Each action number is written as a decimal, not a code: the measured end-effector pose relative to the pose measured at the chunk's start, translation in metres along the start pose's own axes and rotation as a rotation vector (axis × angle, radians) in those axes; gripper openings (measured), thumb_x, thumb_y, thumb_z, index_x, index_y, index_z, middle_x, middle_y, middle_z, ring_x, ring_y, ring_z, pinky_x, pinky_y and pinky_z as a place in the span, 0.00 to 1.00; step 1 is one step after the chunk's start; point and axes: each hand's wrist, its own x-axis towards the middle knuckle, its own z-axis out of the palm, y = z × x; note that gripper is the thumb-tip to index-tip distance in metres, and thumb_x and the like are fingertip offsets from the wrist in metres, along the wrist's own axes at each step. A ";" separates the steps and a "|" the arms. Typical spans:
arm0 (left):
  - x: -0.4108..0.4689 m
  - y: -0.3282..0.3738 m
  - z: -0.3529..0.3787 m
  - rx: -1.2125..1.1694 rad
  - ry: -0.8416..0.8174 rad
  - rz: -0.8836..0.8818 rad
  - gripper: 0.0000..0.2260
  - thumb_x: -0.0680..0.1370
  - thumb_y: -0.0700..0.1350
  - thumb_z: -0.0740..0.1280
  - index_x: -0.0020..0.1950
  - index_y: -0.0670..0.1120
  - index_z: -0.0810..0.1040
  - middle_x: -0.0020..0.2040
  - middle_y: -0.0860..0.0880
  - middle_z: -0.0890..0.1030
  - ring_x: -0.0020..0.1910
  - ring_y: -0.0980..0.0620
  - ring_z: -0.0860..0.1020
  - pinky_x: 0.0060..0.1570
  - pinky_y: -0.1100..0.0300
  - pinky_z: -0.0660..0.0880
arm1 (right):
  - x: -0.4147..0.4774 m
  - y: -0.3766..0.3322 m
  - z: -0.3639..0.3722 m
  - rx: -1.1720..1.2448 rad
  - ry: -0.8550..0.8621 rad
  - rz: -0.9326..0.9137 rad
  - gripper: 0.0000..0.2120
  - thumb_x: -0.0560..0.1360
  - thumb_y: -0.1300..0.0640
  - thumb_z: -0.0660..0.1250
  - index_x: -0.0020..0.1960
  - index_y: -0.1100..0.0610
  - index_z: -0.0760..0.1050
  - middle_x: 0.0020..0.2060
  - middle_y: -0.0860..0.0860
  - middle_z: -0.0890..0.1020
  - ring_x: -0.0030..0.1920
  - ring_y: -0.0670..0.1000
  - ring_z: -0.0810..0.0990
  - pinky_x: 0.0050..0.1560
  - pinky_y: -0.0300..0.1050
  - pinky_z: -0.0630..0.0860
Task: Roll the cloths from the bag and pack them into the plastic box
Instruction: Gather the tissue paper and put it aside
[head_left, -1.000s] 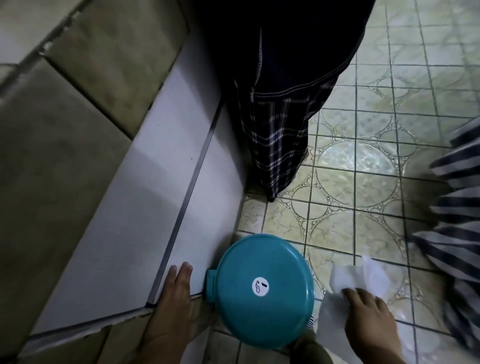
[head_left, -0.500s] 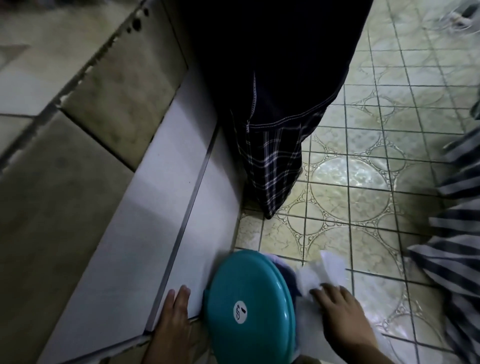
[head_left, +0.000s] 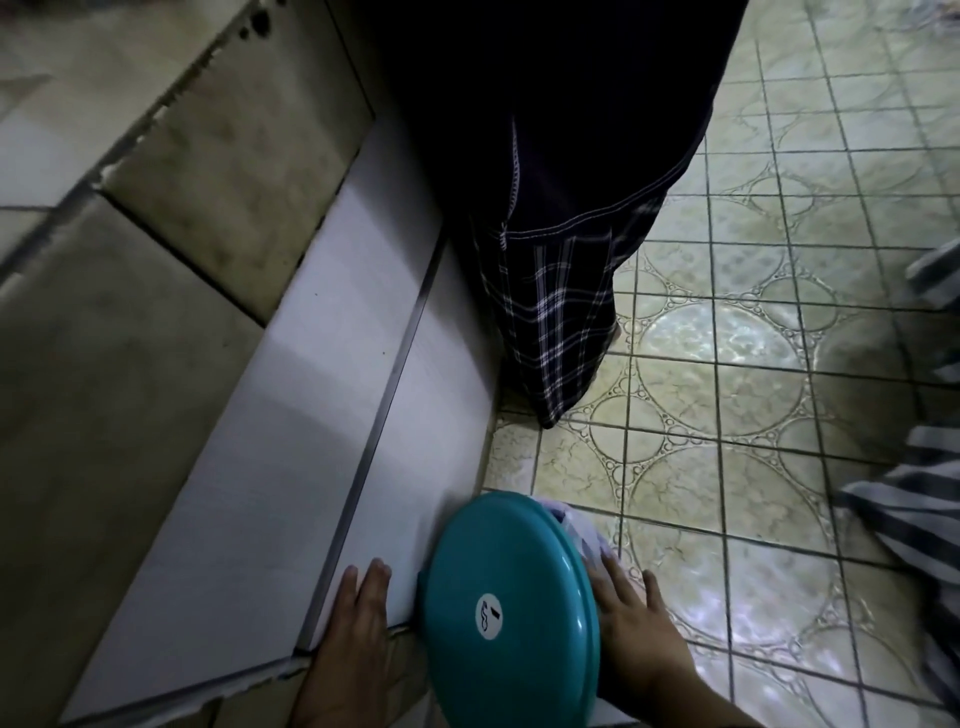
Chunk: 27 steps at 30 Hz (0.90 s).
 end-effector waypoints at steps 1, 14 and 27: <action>-0.001 0.000 -0.001 0.001 -0.004 0.000 0.31 0.83 0.56 0.44 0.75 0.33 0.44 0.74 0.31 0.38 0.71 0.29 0.36 0.52 0.28 0.26 | -0.002 0.002 0.000 -0.015 -0.052 0.001 0.46 0.69 0.34 0.61 0.75 0.41 0.34 0.73 0.49 0.29 0.71 0.50 0.24 0.69 0.63 0.32; 0.024 0.002 0.000 -0.064 -0.024 -0.032 0.33 0.82 0.60 0.45 0.77 0.37 0.45 0.75 0.33 0.38 0.72 0.31 0.34 0.54 0.28 0.25 | 0.019 -0.015 0.016 0.631 -0.022 0.073 0.30 0.78 0.44 0.60 0.77 0.47 0.54 0.77 0.47 0.57 0.75 0.48 0.56 0.76 0.48 0.54; -0.045 -0.050 -0.055 -0.303 0.086 -0.103 0.26 0.82 0.50 0.46 0.77 0.41 0.48 0.77 0.37 0.44 0.75 0.35 0.41 0.66 0.34 0.31 | -0.054 -0.010 -0.064 -0.071 0.035 0.230 0.31 0.72 0.46 0.61 0.74 0.48 0.58 0.71 0.51 0.66 0.67 0.53 0.68 0.62 0.49 0.68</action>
